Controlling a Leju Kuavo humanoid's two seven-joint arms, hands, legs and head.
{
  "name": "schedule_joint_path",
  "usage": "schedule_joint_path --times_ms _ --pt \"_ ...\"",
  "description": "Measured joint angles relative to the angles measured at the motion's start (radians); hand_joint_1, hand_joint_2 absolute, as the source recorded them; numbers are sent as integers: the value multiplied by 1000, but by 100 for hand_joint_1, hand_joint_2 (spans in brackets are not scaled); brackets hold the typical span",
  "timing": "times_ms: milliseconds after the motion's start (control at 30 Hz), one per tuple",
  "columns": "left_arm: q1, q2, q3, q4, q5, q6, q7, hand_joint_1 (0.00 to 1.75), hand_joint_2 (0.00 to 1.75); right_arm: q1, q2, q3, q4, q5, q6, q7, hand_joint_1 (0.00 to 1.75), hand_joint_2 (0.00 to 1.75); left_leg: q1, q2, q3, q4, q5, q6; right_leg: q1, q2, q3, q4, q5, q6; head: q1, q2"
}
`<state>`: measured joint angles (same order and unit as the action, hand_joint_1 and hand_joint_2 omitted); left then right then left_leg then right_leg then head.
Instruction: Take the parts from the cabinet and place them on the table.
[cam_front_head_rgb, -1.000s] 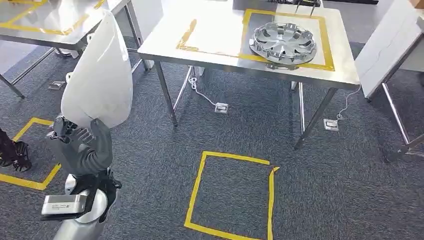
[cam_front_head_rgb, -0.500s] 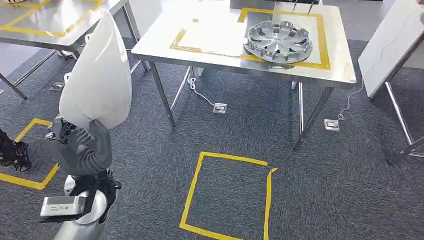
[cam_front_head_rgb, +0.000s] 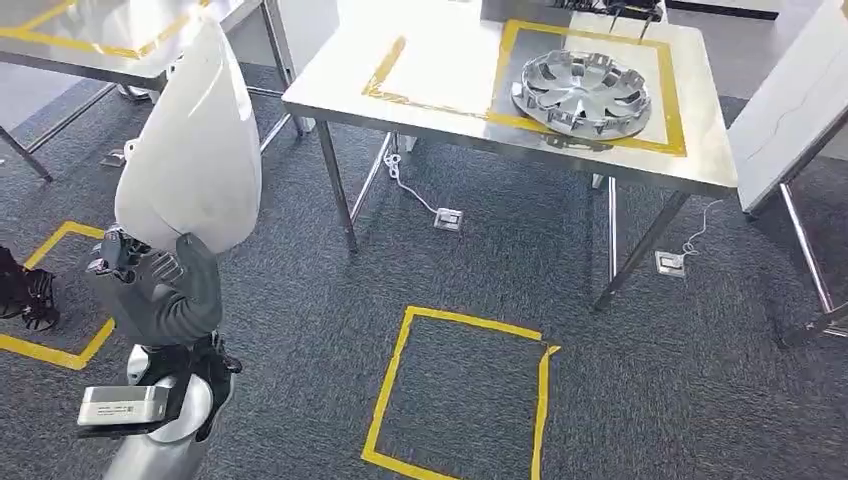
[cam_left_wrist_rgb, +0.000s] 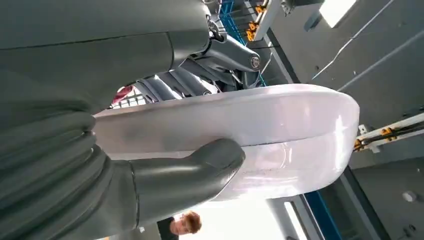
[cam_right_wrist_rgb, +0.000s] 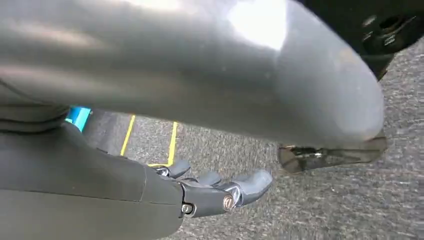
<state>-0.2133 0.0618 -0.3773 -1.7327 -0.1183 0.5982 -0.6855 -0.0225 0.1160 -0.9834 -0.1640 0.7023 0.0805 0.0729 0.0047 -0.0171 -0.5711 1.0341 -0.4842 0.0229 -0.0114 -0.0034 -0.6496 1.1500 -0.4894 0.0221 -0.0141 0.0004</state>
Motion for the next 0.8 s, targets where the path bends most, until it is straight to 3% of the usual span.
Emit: schedule_joint_path --times_ms 33,67,167,233,267,333,367,400,433,467,533,567,700,733,767,800 --pt "0 0 0 0 0 0 0 175 175 0 -1 -1 0 0 0 0 0 0 0 0 6 1 -6 -4 1 3 42 -96 40 -7 0 0" --pt "0 0 0 0 0 0 0 175 175 -1 -1 -1 0 0 0 0 0 0 -8 -2 5 5 -11 -12 7 4 52 -115 22 -8 0 0" --pt "-1 0 0 1 2 0 0 175 175 -1 -1 -2 0 0 2 0 0 0 -3 -3 9 -5 -12 -25 7 4 50 -115 20 -18 0 0" --pt "-2 2 0 0 10 0 -1 175 175 0 0 -2 0 0 3 -1 0 0 -5 0 11 4 -21 -36 -5 0 66 -132 26 -31 -1 0" --pt "-4 2 0 0 13 0 -2 175 175 1 0 -2 0 0 3 -3 0 0 -7 3 -7 48 -47 -40 -6 -1 72 -134 23 -36 -6 0" --pt "-3 3 -2 2 15 0 -4 175 175 0 -1 -2 0 0 3 -5 0 0 1 7 -96 212 -121 -50 -7 -2 77 -134 18 -42 -10 0" --pt "-1 3 -2 4 16 0 -4 175 175 0 -1 -2 0 0 3 -5 0 0 3 8 -138 284 -141 -53 -7 -2 78 -133 15 -41 -10 0" --pt "1 5 -2 6 17 0 -4 175 175 0 -1 -2 0 0 3 -5 0 0 6 8 -162 317 -136 -56 -7 -2 82 -133 12 -40 -10 0" --pt "1 6 -2 8 19 0 -7 175 175 1 -1 -2 0 0 3 -5 0 0 8 10 -160 298 -107 -57 -8 -2 87 -133 8 -37 -10 0" --pt "1 7 -3 8 23 0 -8 175 175 2 -1 -2 0 0 4 -5 0 0 11 12 -134 233 -58 -58 -10 -2 94 -133 3 -33 -10 0" --pt "1 7 -3 8 25 0 -10 175 175 2 -1 -2 0 0 4 -6 0 0 16 19 -46 41 43 -62 -16 -2 111 -131 -10 -20 -10 0" --pt "1 7 -3 8 25 0 -10 175 175 2 -1 -2 0 0 4 -6 0 0 16 22 -39 17 42 -63 -13 -1 110 -131 -12 -17 -10 0" --pt "0 7 -3 9 25 0 -10 175 175 2 -2 -2 0 0 4 -7 0 0 15 23 -33 15 31 -64 -14 -1 112 -131 -13 -15 -11 0" --pt "0 7 -5 10 26 0 -10 175 175 -1 -3 -3 0 0 4 -8 0 0 9 19 -29 4 21 -40 -6 0 108 -129 -18 -1 -9 0" --pt "0 10 -5 10 26 0 -11 175 175 -1 -3 -3 0 -1 4 -8 0 0 5 14 -31 7 18 -23 -10 -4 115 -137 -19 12 -10 0" --pt "-2 8 -5 10 26 0 -13 175 175 -1 -3 -3 0 -1 4 -8 0 0 11 13 -19 1 15 -7 -12 -2 104 -94 -46 20 -7 0"
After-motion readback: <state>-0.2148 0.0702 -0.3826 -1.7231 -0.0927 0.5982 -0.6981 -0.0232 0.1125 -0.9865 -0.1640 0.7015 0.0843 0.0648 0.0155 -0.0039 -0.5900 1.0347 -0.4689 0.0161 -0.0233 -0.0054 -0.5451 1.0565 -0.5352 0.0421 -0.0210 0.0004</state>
